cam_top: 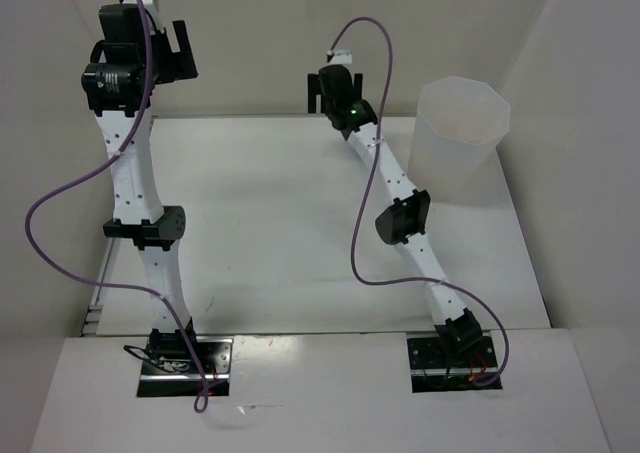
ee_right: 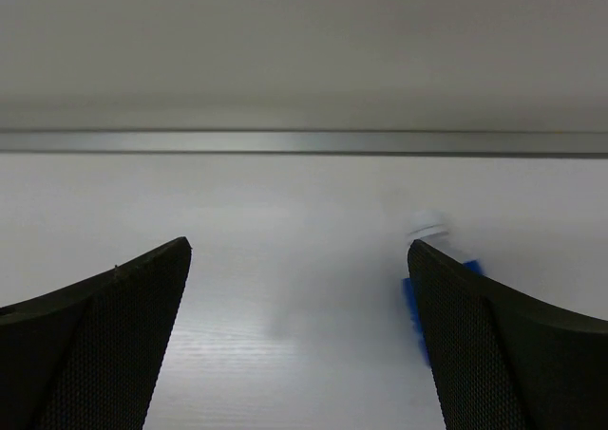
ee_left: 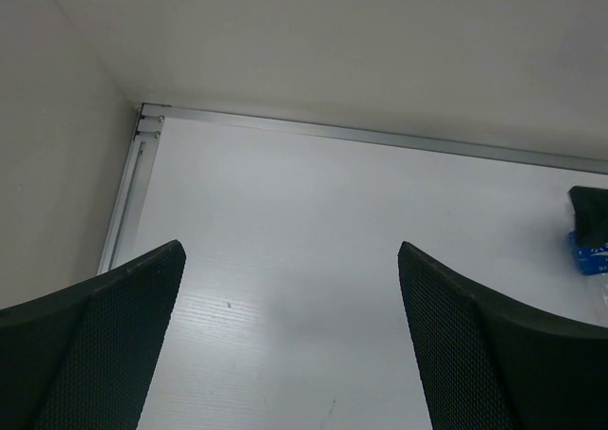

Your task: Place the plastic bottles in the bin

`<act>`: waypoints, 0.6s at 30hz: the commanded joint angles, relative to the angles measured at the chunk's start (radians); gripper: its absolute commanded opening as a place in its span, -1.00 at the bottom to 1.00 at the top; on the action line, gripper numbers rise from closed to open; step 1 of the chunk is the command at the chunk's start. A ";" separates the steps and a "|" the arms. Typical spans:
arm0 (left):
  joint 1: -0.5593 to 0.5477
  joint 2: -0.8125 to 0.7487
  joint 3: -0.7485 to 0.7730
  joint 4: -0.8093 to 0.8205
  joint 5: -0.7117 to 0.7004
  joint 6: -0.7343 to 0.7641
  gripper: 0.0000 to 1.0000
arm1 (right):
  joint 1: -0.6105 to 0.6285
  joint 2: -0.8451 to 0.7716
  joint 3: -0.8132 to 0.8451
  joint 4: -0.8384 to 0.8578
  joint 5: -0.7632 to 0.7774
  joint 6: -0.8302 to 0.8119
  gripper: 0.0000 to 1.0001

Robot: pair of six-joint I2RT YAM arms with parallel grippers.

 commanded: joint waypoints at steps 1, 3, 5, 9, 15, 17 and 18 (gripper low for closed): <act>0.006 0.004 0.003 0.019 0.043 0.012 0.99 | -0.063 -0.052 0.025 -0.113 0.086 -0.001 1.00; 0.006 0.015 0.003 0.019 0.068 0.012 0.99 | -0.080 -0.041 0.025 -0.176 0.111 0.013 1.00; 0.006 0.024 0.003 0.019 0.082 0.021 0.99 | -0.092 -0.030 0.025 -0.208 0.145 0.025 1.00; 0.025 0.024 -0.011 0.038 0.117 0.032 0.99 | -0.127 -0.010 0.025 -0.259 0.133 0.007 1.00; 0.025 -0.048 -0.172 0.110 0.125 0.043 0.99 | -0.137 0.049 0.025 -0.328 0.012 -0.030 1.00; 0.025 -0.093 -0.236 0.136 0.125 0.052 0.99 | -0.147 0.062 0.025 -0.328 -0.081 -0.030 1.00; 0.025 -0.112 -0.312 0.166 0.137 0.052 0.99 | -0.148 0.074 0.025 -0.338 -0.095 -0.043 1.00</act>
